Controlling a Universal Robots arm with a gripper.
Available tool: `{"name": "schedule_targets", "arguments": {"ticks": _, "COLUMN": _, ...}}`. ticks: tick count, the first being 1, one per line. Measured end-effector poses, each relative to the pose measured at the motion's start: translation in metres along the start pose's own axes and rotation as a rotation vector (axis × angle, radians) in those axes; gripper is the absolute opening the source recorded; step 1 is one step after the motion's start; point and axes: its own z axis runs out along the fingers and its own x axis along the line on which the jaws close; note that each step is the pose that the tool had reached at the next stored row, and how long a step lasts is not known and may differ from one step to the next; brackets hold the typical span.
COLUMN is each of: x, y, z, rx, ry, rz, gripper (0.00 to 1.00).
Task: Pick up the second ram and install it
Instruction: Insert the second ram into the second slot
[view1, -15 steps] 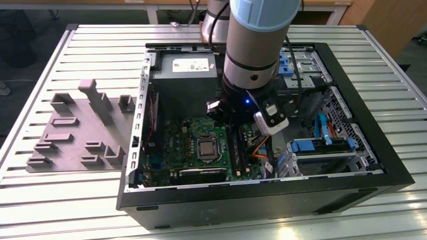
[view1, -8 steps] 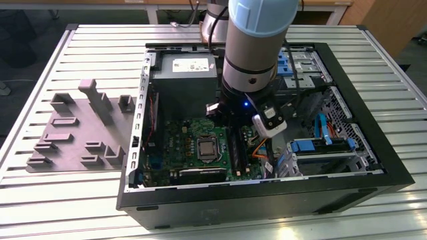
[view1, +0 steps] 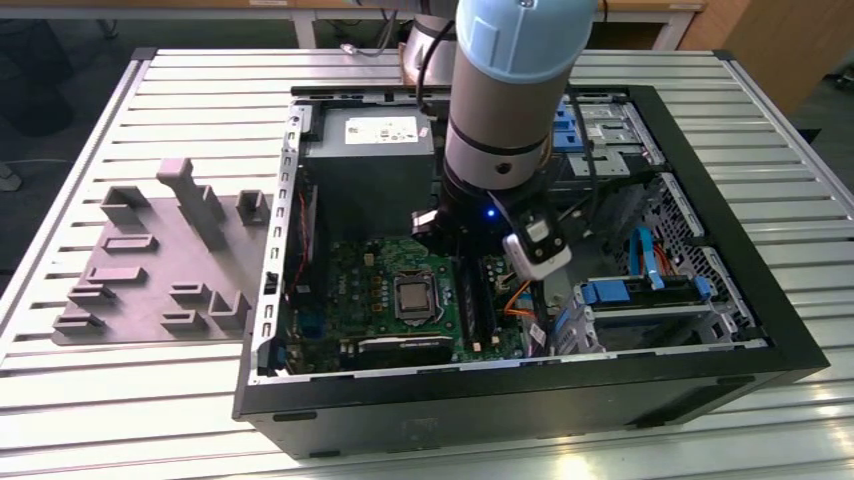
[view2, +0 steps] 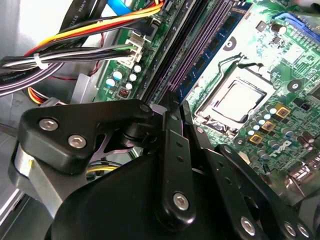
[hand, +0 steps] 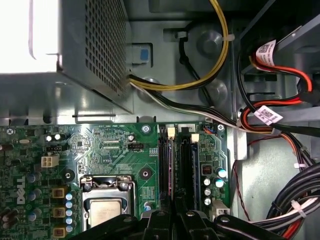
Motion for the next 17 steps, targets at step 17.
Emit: {"name": "schedule_targets", "arguments": {"ticks": 17, "x": -0.0001, "y": -0.0015, "z": 0.0055, "rx": -0.0002, "ry": -0.0011, "rz": 0.020, "gripper": 0.14}}
